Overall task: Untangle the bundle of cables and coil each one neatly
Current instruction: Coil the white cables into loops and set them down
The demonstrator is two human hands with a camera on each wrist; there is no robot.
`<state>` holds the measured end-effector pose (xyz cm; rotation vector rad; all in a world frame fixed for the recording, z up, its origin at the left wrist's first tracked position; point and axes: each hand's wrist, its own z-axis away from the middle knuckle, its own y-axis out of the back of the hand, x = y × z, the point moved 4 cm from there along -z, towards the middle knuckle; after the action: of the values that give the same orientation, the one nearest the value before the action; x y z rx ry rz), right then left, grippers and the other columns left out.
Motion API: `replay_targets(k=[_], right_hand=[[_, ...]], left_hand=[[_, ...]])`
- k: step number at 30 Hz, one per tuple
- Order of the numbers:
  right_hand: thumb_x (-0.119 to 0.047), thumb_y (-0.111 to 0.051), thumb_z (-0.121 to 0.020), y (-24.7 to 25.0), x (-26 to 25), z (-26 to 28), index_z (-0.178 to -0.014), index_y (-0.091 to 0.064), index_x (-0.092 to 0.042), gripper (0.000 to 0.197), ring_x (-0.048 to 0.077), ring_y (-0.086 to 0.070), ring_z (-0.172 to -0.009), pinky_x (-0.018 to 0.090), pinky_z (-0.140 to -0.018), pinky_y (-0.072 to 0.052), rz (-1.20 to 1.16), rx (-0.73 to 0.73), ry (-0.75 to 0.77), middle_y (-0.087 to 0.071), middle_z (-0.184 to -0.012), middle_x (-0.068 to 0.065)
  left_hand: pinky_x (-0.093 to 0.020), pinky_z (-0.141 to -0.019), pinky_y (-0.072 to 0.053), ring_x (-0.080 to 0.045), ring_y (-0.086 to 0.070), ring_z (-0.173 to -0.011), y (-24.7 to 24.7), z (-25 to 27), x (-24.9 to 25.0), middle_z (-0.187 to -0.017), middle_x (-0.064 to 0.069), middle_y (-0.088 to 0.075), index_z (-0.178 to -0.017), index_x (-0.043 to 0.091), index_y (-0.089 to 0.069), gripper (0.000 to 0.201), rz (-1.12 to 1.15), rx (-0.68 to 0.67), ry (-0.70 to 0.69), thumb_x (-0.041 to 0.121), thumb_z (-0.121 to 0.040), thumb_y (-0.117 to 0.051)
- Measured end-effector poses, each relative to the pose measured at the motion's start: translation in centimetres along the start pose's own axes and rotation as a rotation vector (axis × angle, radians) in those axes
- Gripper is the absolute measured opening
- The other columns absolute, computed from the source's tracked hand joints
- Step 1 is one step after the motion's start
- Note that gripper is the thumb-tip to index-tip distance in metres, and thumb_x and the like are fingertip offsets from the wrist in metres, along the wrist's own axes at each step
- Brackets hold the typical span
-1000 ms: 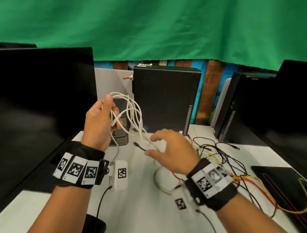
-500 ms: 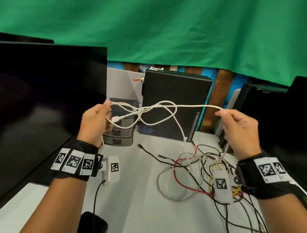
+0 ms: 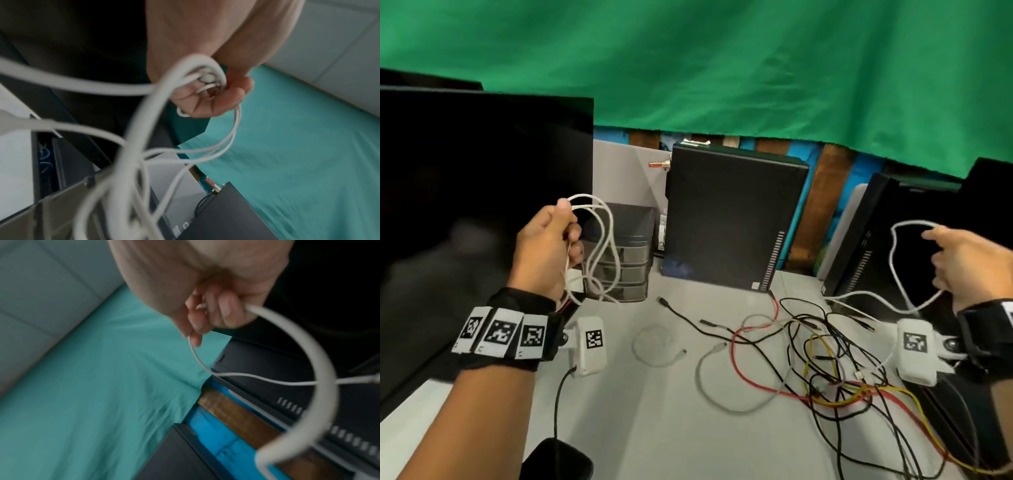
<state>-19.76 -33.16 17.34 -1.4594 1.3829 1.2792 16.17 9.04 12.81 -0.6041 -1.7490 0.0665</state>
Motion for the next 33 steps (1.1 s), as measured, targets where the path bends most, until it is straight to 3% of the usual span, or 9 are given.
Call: replay_targets(k=[4,6,10,14,18,22,26,29,33], right_hand=[[-0.025,-0.062,-0.095,-2.3,1.9,1.8,-0.093,-0.074,-0.012,0.017,0.016,-0.048,-0.055,0.024,-0.054,-0.042,0.296,-0.084,0.054,-0.057,-0.066,0.007],[-0.032,-0.066,-0.093,-3.0,2.2,2.1,-0.107,-0.072,-0.012,0.024,0.023,-0.061,-0.074,0.035,-0.072,-0.053,0.444,-0.06,0.051,-0.069,-0.086,0.01],[-0.043,-0.069,-0.089,-6.3,-0.5,4.1,-0.13,-0.061,-0.019,0.048,0.029,-0.061,-0.115,0.039,-0.097,-0.049,0.687,-0.16,0.165,-0.066,-0.126,0.009],[-0.032,-0.069,-0.092,-10.6,-6.6,9.1,-0.106,-0.073,-0.018,0.02,0.007,-0.071,-0.087,0.012,-0.075,-0.051,0.193,-0.477,0.377,-0.075,-0.102,0.002],[-0.031,-0.07,-0.091,-12.8,-10.2,12.5,-0.106,-0.074,-0.016,0.022,0.01,-0.073,-0.083,0.02,-0.078,-0.057,0.235,-0.769,0.444,-0.077,-0.089,0.003],[-0.02,-0.064,-0.096,-12.2,-10.9,12.1,-0.085,-0.077,-0.009,0.02,0.018,-0.069,-0.064,0.036,-0.072,-0.057,0.253,-0.638,0.538,-0.074,-0.069,0.008],[-0.014,-0.061,-0.097,-9.8,-10.5,9.6,-0.077,-0.067,-0.009,0.022,0.01,-0.058,-0.046,0.024,-0.051,-0.049,0.121,-0.458,0.468,-0.063,-0.06,0.005],[-0.017,-0.062,-0.096,-8.2,-9.6,8.0,-0.078,-0.065,-0.005,0.022,0.012,-0.048,-0.055,0.026,-0.056,-0.042,0.225,-0.362,0.531,-0.056,-0.062,0.007],[-0.018,-0.065,-0.095,-6.5,-8.2,6.5,-0.069,-0.062,-0.016,0.026,0.016,-0.044,-0.058,0.034,-0.06,-0.04,0.248,-0.324,0.509,-0.051,-0.059,0.004]], left_hand=[[-0.016,-0.044,-0.035,-0.005,-0.039,-0.046,-2.8,1.2,0.8,-0.058,0.007,-0.045,-0.082,0.018,-0.056,0.028,0.013,-0.162,-0.011,0.033,-0.103,-0.047],[-0.017,-0.046,-0.038,-0.007,-0.042,-0.049,-4.8,1.9,0.9,-0.06,0.005,-0.047,-0.084,0.017,-0.061,0.027,-0.021,-0.257,0.009,0.033,-0.102,-0.049],[-0.021,-0.051,-0.041,-0.01,-0.045,-0.055,-9.8,2.9,0.8,-0.063,0.003,-0.051,-0.088,0.015,-0.068,0.026,-0.177,-0.446,0.033,0.027,-0.102,-0.051],[-0.021,-0.05,-0.039,-0.01,-0.042,-0.053,-14.5,3.6,1.2,-0.064,0.001,-0.05,-0.086,0.013,-0.07,0.022,-0.251,-0.626,0.018,0.021,-0.1,-0.054],[-0.022,-0.052,-0.042,-0.012,-0.045,-0.056,-17.2,4.1,1.8,-0.065,0.0,-0.053,-0.086,0.016,-0.073,0.018,-0.307,-0.683,-0.002,0.022,-0.098,-0.06],[-0.022,-0.05,-0.044,-0.011,-0.048,-0.055,-18.4,5.0,2.0,-0.064,-0.001,-0.056,-0.095,0.01,-0.072,0.013,-0.339,-0.686,-0.027,0.021,-0.095,-0.064],[-0.02,-0.049,-0.048,-0.009,-0.057,-0.056,-18.4,5.9,1.5,-0.072,-0.001,-0.067,-0.097,0.013,-0.073,0.011,-0.464,-0.676,-0.096,0.015,-0.087,-0.074],[-0.021,-0.066,-0.057,-0.009,-0.068,-0.067,-18.1,6.5,1.5,-0.083,0.0,-0.074,-0.096,0.017,-0.075,0.015,-0.487,-0.589,-0.239,0.008,-0.084,-0.077],[-0.012,-0.077,-0.053,0.001,-0.067,-0.084,-17.5,7.5,1.9,-0.089,0.016,-0.071,-0.096,0.03,-0.073,0.023,-0.587,-0.403,-0.46,0.014,-0.081,-0.08]])
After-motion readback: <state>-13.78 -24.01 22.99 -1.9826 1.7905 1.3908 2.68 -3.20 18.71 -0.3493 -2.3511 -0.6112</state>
